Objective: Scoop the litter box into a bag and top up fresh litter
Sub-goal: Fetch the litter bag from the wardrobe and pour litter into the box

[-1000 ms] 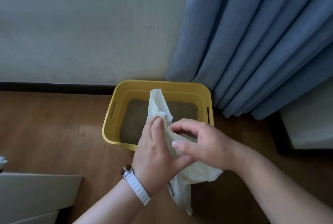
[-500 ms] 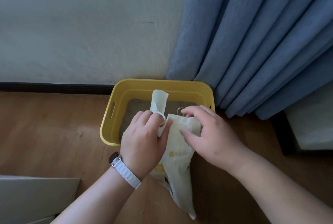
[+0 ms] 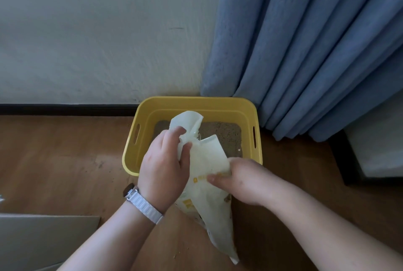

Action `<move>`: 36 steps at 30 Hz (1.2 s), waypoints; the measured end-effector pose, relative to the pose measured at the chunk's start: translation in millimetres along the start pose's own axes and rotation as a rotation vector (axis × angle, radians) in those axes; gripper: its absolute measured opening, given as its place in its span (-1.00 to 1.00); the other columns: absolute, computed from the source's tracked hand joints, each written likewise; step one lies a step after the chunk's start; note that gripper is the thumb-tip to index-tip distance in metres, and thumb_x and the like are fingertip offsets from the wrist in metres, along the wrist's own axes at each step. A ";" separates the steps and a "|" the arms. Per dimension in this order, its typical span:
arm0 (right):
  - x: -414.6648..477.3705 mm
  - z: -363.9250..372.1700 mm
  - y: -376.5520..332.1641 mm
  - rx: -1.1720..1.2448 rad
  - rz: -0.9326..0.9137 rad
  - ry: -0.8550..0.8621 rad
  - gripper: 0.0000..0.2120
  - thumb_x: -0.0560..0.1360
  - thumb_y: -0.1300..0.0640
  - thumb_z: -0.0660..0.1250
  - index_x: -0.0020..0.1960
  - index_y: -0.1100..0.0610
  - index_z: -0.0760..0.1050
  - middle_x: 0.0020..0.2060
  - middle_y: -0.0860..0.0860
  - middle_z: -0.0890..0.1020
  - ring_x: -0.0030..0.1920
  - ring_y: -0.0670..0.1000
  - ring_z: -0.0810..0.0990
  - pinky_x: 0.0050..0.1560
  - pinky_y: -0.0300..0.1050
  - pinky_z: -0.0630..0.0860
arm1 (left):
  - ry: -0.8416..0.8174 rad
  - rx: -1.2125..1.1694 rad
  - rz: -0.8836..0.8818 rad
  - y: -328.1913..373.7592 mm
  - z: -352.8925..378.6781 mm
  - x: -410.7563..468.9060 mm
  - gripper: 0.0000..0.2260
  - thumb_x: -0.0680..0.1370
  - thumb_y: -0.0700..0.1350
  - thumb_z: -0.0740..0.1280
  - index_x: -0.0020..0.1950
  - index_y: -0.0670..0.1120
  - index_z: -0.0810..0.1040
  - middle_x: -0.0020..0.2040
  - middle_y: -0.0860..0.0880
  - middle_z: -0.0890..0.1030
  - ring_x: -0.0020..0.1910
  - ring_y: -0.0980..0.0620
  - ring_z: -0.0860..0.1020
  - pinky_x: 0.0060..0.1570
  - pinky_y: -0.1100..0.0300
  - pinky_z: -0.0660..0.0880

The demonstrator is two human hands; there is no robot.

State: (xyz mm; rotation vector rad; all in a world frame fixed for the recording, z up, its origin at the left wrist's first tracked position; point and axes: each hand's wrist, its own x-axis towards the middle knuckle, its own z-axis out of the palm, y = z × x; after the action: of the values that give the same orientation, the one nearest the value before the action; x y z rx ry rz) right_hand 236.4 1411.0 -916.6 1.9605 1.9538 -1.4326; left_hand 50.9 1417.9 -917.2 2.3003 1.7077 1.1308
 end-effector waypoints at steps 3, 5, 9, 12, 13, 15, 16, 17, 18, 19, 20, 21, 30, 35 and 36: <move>-1.8 1.8 -3.5 -0.131 -0.069 0.065 -0.72 0.61 -0.11 0.19 0.01 0.04 0.57 -0.11 0.01 0.63 -0.09 0.07 0.60 -0.05 0.01 0.57 | -0.064 -0.029 0.023 1.7 -1.5 -0.5 -0.56 0.49 -0.29 0.29 0.38 -0.20 0.41 0.02 -0.13 0.51 -0.08 0.03 0.48 -0.15 0.27 0.44; -3.6 3.5 -8.7 -0.221 -0.127 0.091 -0.75 0.63 -0.02 0.17 0.05 0.07 0.57 -0.10 0.07 0.62 -0.07 0.14 0.59 -0.07 0.02 0.56 | -0.127 -0.010 0.061 6.2 -3.6 -1.0 -0.51 0.46 -0.29 0.22 0.41 -0.21 0.42 0.11 -0.15 0.49 -0.03 -0.03 0.51 -0.14 0.26 0.46; -8.5 -1.6 -19.9 -0.393 -0.206 0.102 -0.88 0.59 0.13 0.21 -0.02 0.09 0.53 -0.27 0.04 0.51 -0.20 0.11 0.52 -0.32 -0.10 0.40 | -0.287 -0.051 0.160 15.9 -9.5 -1.4 -0.51 0.47 -0.08 0.19 0.39 -0.17 0.48 0.08 -0.09 0.53 0.01 -0.06 0.48 -0.03 0.07 0.47; -13.6 -9.2 -23.7 -0.317 -0.223 0.113 -0.90 0.53 0.15 0.22 -0.09 0.08 0.51 -0.30 0.01 0.52 -0.32 0.05 0.47 -0.42 -0.13 0.34 | -0.288 0.000 0.203 18.8 -13.1 -2.0 -0.46 0.55 0.22 0.16 0.30 -0.14 0.57 0.06 -0.08 0.55 0.06 -0.07 0.47 0.03 -0.02 0.47; -15.2 -10.3 -24.0 -0.265 -0.234 0.120 -0.90 0.52 0.12 0.22 -0.11 0.07 0.51 -0.29 0.01 0.54 -0.31 0.04 0.49 -0.40 -0.11 0.37 | -0.291 0.051 0.204 19.9 -13.2 -2.5 -0.39 0.53 0.32 0.13 0.25 -0.13 0.60 0.05 -0.07 0.54 0.08 -0.08 0.47 0.04 -0.03 0.48; -16.5 -9.9 -25.3 -0.167 -0.241 0.139 -0.89 0.50 0.11 0.23 -0.16 0.06 0.49 -0.29 0.00 0.56 -0.30 0.04 0.51 -0.36 -0.08 0.41 | -0.302 0.142 0.207 23.2 -13.6 -4.0 -0.31 0.48 0.44 0.09 0.14 -0.12 0.63 0.06 -0.07 0.52 0.11 -0.09 0.45 0.06 -0.03 0.47; -16.1 -9.6 -25.9 -0.120 -0.235 0.152 -0.89 0.50 0.12 0.23 -0.19 0.06 0.49 -0.30 -0.01 0.56 -0.30 0.03 0.52 -0.35 -0.07 0.42 | -0.309 0.173 0.208 24.5 -13.6 -4.8 -0.29 0.47 0.46 0.06 0.08 -0.13 0.63 0.08 -0.08 0.52 0.13 -0.09 0.43 0.07 -0.03 0.45; -15.0 -9.9 -25.9 -0.075 -0.222 0.171 -0.88 0.49 0.14 0.24 -0.21 0.06 0.49 -0.31 -0.01 0.57 -0.30 0.04 0.52 -0.35 -0.06 0.43 | -0.317 0.192 0.215 24.8 -13.4 -5.5 -0.26 0.46 0.48 0.04 0.02 -0.14 0.62 0.10 -0.10 0.52 0.14 -0.10 0.42 0.08 -0.03 0.43; -14.1 -10.9 -26.0 -0.031 -0.210 0.192 -0.87 0.49 0.16 0.24 -0.22 0.07 0.49 -0.32 0.00 0.58 -0.30 0.05 0.54 -0.33 -0.03 0.47 | -0.331 0.204 0.229 24.9 -13.1 -6.0 -0.23 0.43 0.51 0.02 -0.01 -0.15 0.61 0.12 -0.11 0.52 0.16 -0.11 0.42 0.11 -0.02 0.40; -13.6 -12.3 -25.7 0.013 -0.208 0.209 -0.86 0.49 0.17 0.23 -0.23 0.08 0.50 -0.33 0.02 0.59 -0.29 0.07 0.56 -0.30 0.02 0.52 | -0.349 0.215 0.247 24.5 -12.8 -7.3 -0.20 0.40 0.54 0.03 -0.01 -0.16 0.61 0.14 -0.11 0.52 0.18 -0.12 0.42 0.15 0.00 0.37; -13.4 -13.5 -25.0 0.056 -0.218 0.216 -0.86 0.48 0.18 0.23 -0.23 0.10 0.50 -0.34 0.03 0.61 -0.28 0.08 0.58 -0.26 0.08 0.56 | -0.370 0.225 0.262 23.6 -12.6 -8.7 -0.16 0.36 0.57 0.05 0.03 -0.17 0.61 0.17 -0.11 0.52 0.21 -0.12 0.43 0.19 0.02 0.34; -13.4 -14.3 -24.8 0.093 -0.233 0.214 -0.86 0.48 0.18 0.23 -0.23 0.11 0.51 -0.35 0.03 0.62 -0.28 0.08 0.60 -0.22 0.12 0.58 | -0.390 0.232 0.269 22.3 -12.5 -9.9 -0.13 0.31 0.58 0.10 0.07 -0.17 0.59 0.18 -0.11 0.53 0.24 -0.13 0.44 0.23 0.03 0.32; -19.5 -7.4 -32.4 0.276 -0.408 0.259 -0.88 0.40 0.19 0.25 -0.31 0.14 0.44 -0.39 0.16 0.54 -0.34 0.21 0.48 -0.34 0.17 0.52 | -0.271 0.142 0.165 21.1 -2.1 -15.3 -0.57 0.37 0.21 0.33 -0.03 -0.15 0.50 -0.12 -0.04 0.59 -0.09 -0.06 0.58 -0.16 0.09 0.50; -17.6 -0.9 -34.3 0.266 -0.493 0.304 -0.91 0.43 0.12 0.32 -0.24 0.08 0.53 -0.37 0.09 0.57 -0.28 0.17 0.52 -0.27 0.18 0.50 | -0.222 0.100 0.166 10.9 -7.2 -9.6 -0.84 0.39 -0.05 0.22 -0.18 -0.14 0.47 -0.34 0.00 0.50 -0.38 -0.04 0.51 -0.45 0.28 0.24; -18.2 0.3 -34.6 0.296 -0.509 0.301 -0.94 0.45 0.10 0.35 -0.19 0.07 0.55 -0.33 0.07 0.58 -0.26 0.13 0.52 -0.24 0.17 0.50 | -0.229 0.099 0.161 9.6 -9.3 -7.8 -0.85 0.37 -0.07 0.21 -0.19 -0.14 0.47 -0.35 0.00 0.50 -0.40 -0.04 0.50 -0.46 0.28 0.23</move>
State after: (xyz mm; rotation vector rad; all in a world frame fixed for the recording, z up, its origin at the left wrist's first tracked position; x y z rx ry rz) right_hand 212.4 1404.2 -886.6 1.9752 2.6627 -1.6950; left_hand 52.3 1404.2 -910.1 2.5510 1.5526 0.7813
